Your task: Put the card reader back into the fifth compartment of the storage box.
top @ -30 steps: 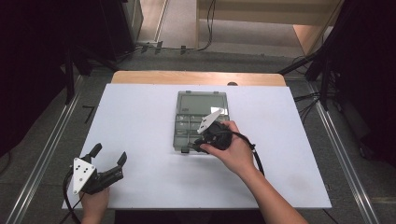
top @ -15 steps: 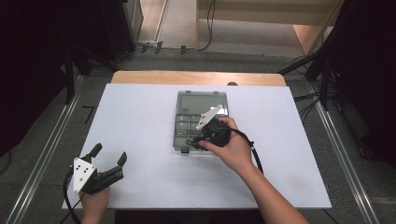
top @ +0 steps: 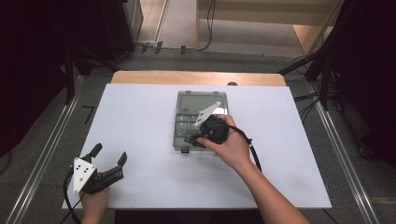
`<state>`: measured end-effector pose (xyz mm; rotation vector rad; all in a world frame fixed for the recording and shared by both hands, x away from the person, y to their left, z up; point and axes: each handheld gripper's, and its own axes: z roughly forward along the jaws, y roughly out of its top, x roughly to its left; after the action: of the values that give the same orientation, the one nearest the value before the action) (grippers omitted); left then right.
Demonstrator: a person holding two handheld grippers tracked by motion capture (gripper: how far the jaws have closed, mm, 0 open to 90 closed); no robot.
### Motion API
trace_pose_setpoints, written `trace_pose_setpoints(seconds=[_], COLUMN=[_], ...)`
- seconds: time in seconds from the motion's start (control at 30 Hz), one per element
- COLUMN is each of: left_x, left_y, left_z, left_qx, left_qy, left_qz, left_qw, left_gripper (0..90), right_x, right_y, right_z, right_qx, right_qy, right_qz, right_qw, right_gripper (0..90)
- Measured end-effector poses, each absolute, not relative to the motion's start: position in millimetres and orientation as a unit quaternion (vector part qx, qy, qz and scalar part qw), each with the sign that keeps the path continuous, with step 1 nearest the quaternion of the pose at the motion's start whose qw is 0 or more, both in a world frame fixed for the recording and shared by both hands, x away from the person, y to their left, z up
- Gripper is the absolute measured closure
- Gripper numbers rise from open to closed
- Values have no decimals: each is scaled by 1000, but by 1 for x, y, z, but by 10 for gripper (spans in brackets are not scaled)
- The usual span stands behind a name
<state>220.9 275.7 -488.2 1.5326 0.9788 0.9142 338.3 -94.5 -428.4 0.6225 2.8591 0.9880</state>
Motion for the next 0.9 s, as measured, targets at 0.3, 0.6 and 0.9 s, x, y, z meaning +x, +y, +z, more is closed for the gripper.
trace_pose_setpoints(seconds=[0.3, 0.6, 0.9], left_x=[221, 221, 221], left_y=[276, 276, 276], left_z=[-488, -488, -488], left_qx=[641, 641, 642], left_qy=[410, 409, 409], left_qz=[382, 382, 382], left_qw=[525, 525, 524], left_gripper=[116, 117, 116], right_x=[342, 346, 350], right_y=[-90, -85, -76], right_z=[-427, -425, -427], right_qx=[197, 199, 197], right_qy=[926, 926, 927], right_qz=[322, 319, 319], right_qw=[28, 29, 29], right_gripper=[710, 710, 710])
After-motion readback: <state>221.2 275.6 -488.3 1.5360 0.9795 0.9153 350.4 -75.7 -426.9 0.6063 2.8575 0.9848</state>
